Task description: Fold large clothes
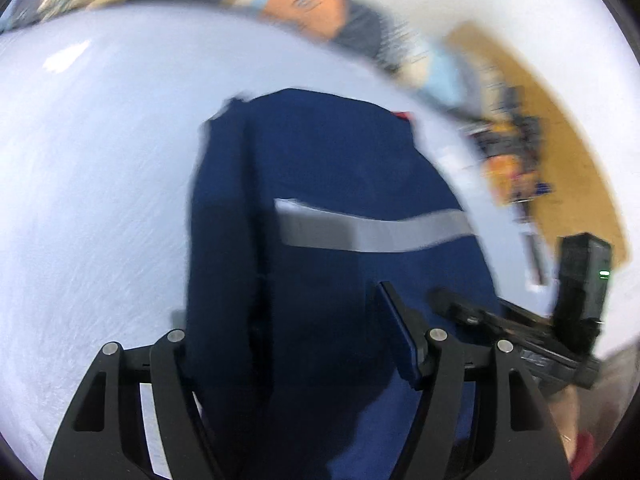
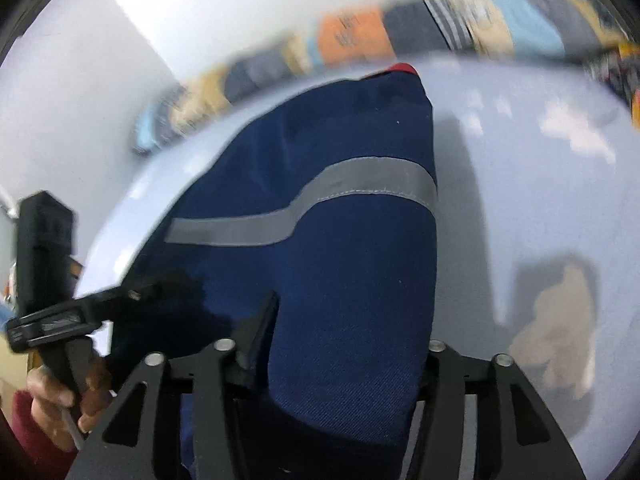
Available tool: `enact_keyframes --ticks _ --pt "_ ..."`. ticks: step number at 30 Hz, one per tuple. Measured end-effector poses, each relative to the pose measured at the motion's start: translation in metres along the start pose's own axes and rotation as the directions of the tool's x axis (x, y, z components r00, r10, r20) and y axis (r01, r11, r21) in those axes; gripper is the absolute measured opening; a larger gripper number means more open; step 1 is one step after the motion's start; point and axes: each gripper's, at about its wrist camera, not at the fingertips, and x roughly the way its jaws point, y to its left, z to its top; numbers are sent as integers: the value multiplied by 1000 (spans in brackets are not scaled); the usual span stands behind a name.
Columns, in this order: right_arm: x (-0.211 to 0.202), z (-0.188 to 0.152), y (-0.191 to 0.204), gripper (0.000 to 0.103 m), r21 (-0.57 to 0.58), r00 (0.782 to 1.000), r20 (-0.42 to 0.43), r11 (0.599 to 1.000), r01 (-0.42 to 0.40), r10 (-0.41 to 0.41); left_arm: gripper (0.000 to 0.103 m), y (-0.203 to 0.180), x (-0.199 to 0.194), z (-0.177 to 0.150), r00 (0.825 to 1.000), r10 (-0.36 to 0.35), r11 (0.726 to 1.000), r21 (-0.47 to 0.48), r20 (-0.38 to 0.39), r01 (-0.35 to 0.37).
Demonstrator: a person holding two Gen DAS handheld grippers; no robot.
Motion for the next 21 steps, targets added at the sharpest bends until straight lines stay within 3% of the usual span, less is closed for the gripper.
enact_keyframes --ticks 1,2,3,6,8,11,13,14,15,17,18,21 --pt "8 0 -5 66 22 999 -34 1000 16 -16 69 10 7 -3 999 35 999 -35 -19 -36" --pt "16 -3 -16 69 83 997 -77 996 18 -12 69 15 5 -6 1000 21 998 -61 -19 -22" --pt "14 -3 -21 69 117 997 -82 993 8 2 69 18 -1 -8 999 31 996 -85 -5 -32" --pt "-25 -8 -30 70 166 1000 -12 986 27 -25 69 9 -33 -16 991 100 994 -50 94 -95" --pt "-56 -13 -26 71 124 992 70 988 91 -101 69 -6 -58 -27 968 166 985 24 190 -174" --pt "-87 -36 -1 68 1 958 193 976 216 -212 71 -31 -81 -54 926 214 952 145 312 -269" --pt "-91 -55 22 56 -77 951 232 971 226 -203 72 -50 -81 -73 913 217 928 216 346 -302" --pt "-89 -59 29 47 -98 955 231 972 216 -189 72 -60 -79 -83 909 220 913 253 354 -320" --pt "-86 -68 39 44 -124 956 228 968 217 -185 73 -67 -74 -89 907 224 900 281 357 -333" --pt "-70 -83 50 43 -143 958 188 959 244 -216 74 -82 -59 -103 906 249 875 323 341 -362" --pt "-54 -87 50 43 -143 961 124 954 262 -246 74 -83 -44 -107 907 287 858 338 308 -386" --pt "-25 -89 46 49 -164 941 59 927 338 -333 76 -83 -11 -111 876 405 811 340 262 -477"
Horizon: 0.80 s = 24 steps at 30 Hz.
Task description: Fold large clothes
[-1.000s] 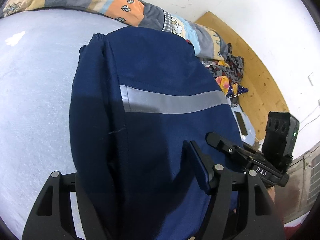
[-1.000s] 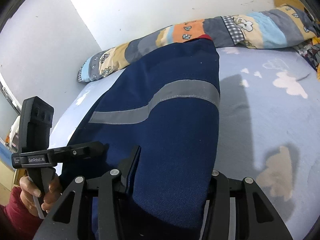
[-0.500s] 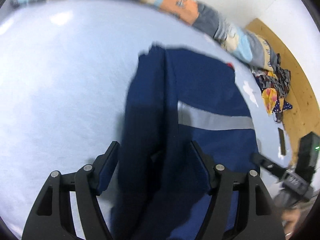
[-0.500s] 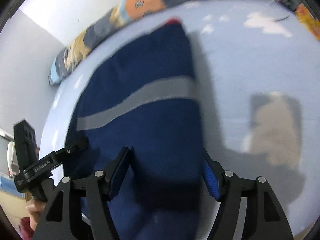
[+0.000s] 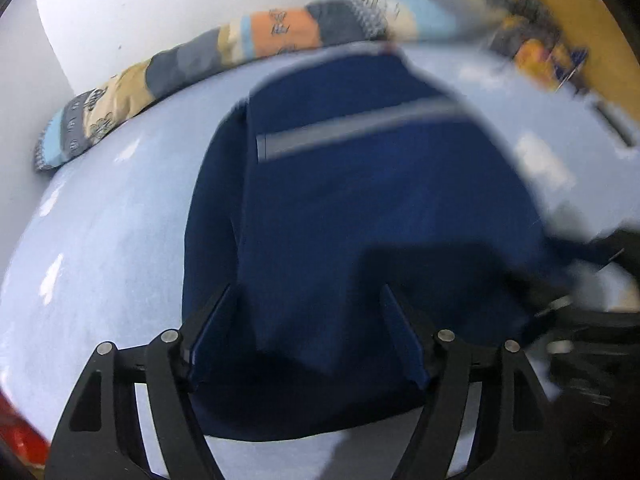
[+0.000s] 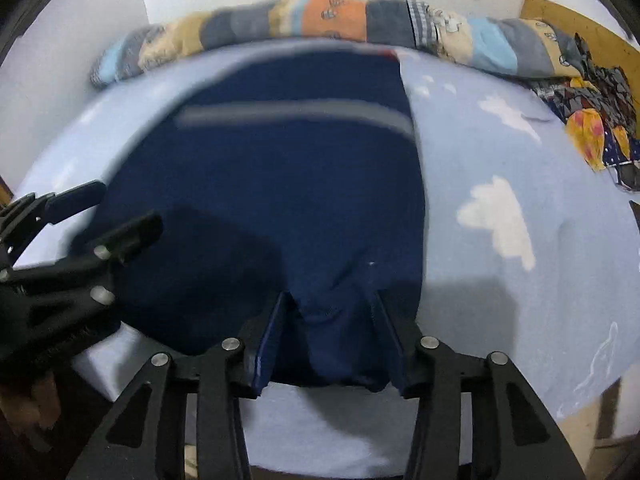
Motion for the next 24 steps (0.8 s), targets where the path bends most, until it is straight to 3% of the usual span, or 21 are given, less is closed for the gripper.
enact_keyframes --ticks 4,8,11,24 --pt "-1 4 3 58 1 1000 19 1000 10 -10 85 3 0 -5 998 41 999 -22 46 -40" --pt "4 -8 5 76 22 997 42 998 63 -64 103 21 7 -15 998 12 989 -151 54 -4" --pt "2 -12 6 77 29 996 55 997 66 -68 103 29 8 -17 999 -25 983 -182 41 32" --pt "2 -15 12 82 15 995 64 997 79 -80 103 17 9 -16 998 -18 985 -172 61 29"
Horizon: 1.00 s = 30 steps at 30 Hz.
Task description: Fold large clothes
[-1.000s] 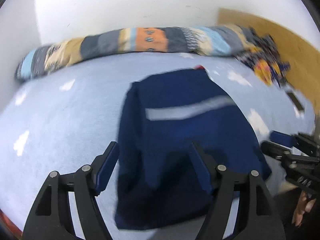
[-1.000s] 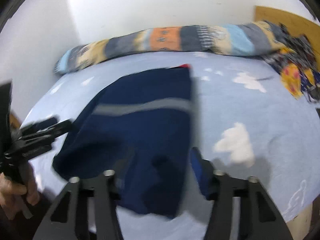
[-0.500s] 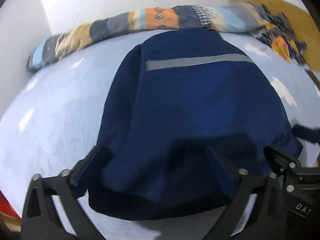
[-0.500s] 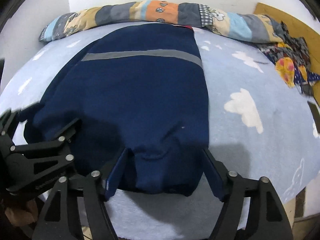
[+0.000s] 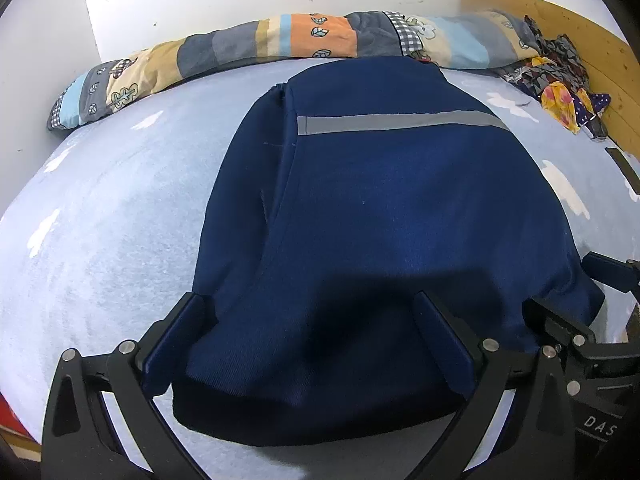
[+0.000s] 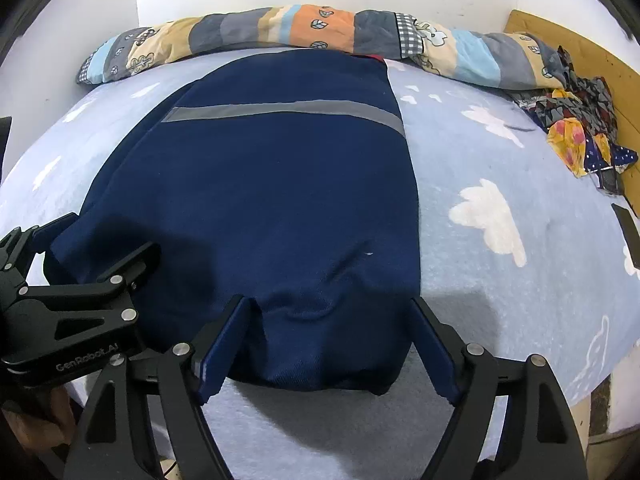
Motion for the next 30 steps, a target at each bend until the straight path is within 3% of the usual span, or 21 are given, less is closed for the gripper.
enact_keyframes --ticks 19,25,30 --pt "0 1 2 87 -15 1000 -15 1000 5 -5 103 -3 -7 -3 1000 21 1000 6 5 -21" --pt "-23 -5 4 86 6 1000 18 1000 2 -2 103 0 -30 -8 1000 -3 1000 -9 7 3" --pt "-49 -16 10 87 -4 998 68 1000 8 -7 103 2 -63 -11 997 -22 1000 1 71 22"
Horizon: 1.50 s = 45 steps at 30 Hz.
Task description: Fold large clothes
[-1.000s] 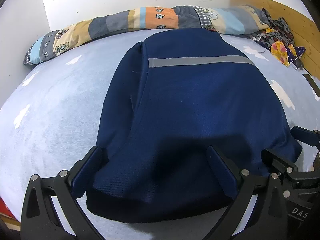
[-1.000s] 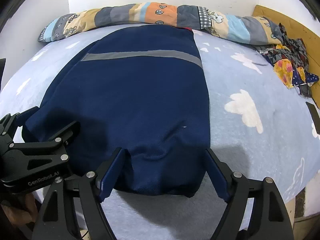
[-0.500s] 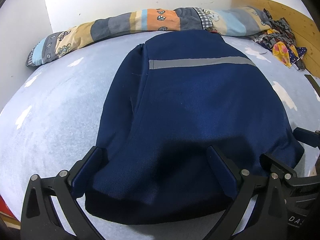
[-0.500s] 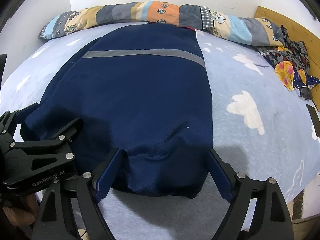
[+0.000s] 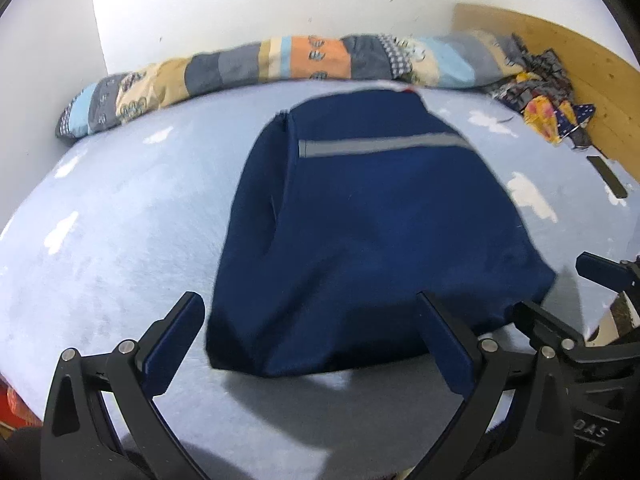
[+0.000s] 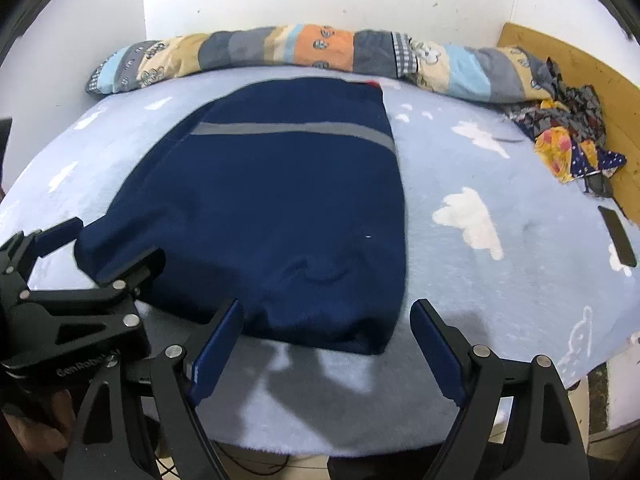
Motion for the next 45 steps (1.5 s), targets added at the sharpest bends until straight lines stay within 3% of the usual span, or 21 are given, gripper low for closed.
enact_keyframes --ticks 8,13,19,24,33,45 --pt "-64 -17 -11 89 54 984 171 997 51 -59 103 -2 -79 -1 985 12 997 70 172 -24" --pt "-70 -20 -7 90 45 983 170 997 55 -62 103 4 -88 -4 982 15 999 48 188 -25" --pt "-58 -17 -6 90 50 990 129 997 57 -63 103 8 -75 0 987 63 997 26 149 -68" --pt "-52 -18 -1 90 36 992 109 998 53 -57 103 12 -59 1 999 23 1000 2 46 -23" --pt "-49 -19 3 90 19 993 103 999 49 -50 103 19 -51 0 1000 23 999 -36 -3 -23" --pt "-50 -19 0 90 21 994 103 999 44 -45 103 17 -52 -1 999 39 999 -12 -12 -39"
